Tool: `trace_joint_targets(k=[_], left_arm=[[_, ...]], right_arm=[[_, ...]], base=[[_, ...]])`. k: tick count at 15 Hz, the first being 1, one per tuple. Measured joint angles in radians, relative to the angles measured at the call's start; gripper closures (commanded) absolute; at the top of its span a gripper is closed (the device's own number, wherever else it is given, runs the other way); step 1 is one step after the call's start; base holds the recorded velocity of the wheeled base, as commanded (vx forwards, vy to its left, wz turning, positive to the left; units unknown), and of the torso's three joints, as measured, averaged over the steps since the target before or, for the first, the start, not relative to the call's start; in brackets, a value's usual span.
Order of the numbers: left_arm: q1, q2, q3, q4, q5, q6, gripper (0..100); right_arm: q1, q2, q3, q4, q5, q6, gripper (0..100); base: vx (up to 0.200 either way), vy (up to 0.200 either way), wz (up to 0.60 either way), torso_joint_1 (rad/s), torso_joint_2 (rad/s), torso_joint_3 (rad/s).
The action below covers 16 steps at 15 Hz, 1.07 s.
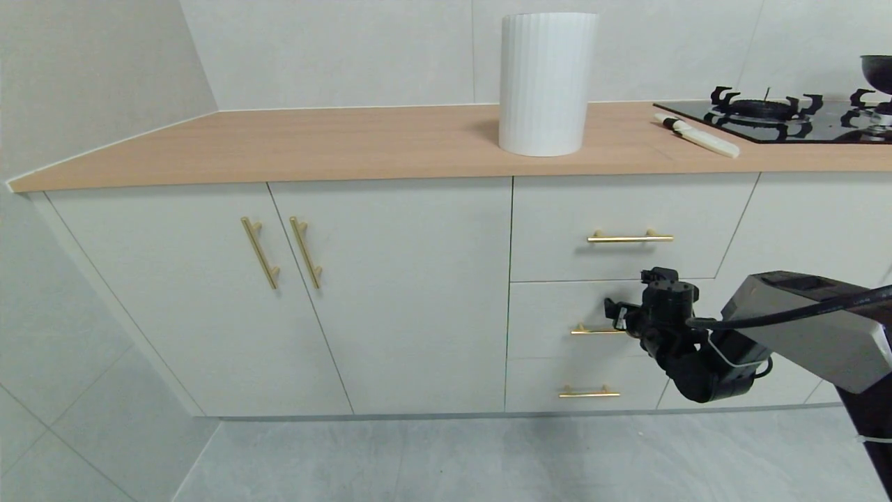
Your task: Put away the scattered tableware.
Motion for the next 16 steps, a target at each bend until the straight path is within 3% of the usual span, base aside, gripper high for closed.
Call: trace_joint_targets(k=[5, 8, 12, 16], left_arm=[[0.000, 0.000, 0.000, 0.000, 0.000, 0.000, 0], [0.000, 0.000, 0.000, 0.000, 0.000, 0.000, 0], [0.000, 0.000, 0.000, 0.000, 0.000, 0.000, 0], [0.000, 0.000, 0.000, 0.000, 0.000, 0.000, 0]], right_arm=[[-0.003, 0.024, -0.031, -0.013, 0.000, 0.002, 0], [-0.004, 0.003, 0.015, -0.023, -0.002, 0.003, 0], [-0.002, -0.161, 0.255, -0.023, 0.010, -0.001, 0], [0.001, -0.499, 0.496, -0.030, 0.011, -0.027, 0]], base=[[0.000, 0.000, 0.00, 0.000, 0.00, 0.000], [0.000, 0.000, 0.00, 0.000, 0.00, 0.000], [0.000, 0.000, 0.00, 0.000, 0.00, 0.000], [0.000, 0.000, 0.00, 0.000, 0.00, 0.000]])
